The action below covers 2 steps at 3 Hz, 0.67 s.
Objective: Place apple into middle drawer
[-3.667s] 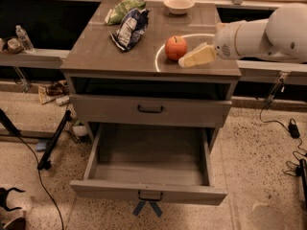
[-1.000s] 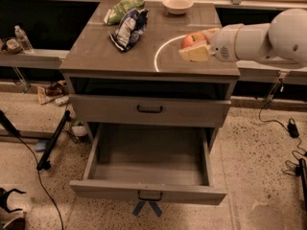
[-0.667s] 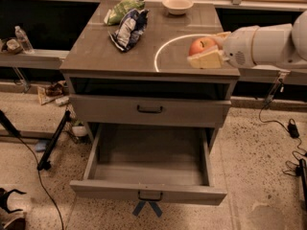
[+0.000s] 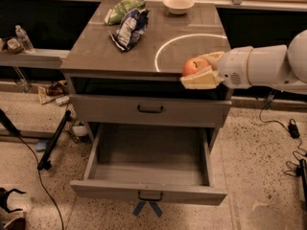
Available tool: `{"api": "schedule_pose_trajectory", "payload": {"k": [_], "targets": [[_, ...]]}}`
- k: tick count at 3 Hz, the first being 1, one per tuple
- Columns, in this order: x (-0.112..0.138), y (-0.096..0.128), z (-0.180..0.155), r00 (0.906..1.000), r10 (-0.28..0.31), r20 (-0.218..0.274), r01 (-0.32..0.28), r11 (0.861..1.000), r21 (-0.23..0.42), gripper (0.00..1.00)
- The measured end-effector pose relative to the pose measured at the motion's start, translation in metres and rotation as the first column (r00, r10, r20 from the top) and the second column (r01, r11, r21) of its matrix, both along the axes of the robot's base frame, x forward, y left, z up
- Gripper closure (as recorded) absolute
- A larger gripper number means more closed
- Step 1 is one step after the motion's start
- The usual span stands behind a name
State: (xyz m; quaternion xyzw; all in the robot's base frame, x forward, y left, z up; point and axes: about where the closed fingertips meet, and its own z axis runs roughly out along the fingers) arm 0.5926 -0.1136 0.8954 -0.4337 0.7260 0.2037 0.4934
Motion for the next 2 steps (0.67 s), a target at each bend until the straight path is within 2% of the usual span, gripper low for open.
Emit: {"api": "schedule_pose_trajectory", "payload": {"k": [1,2], "targets": [[-0.008,0.01,-0.018,0.9997,0.001,-0.023,0.0,0.999,0.044,1.0],[-0.027,0.027,-0.058,0.997,-0.025,-0.074,0.032,0.995,0.097,1.0]]}}
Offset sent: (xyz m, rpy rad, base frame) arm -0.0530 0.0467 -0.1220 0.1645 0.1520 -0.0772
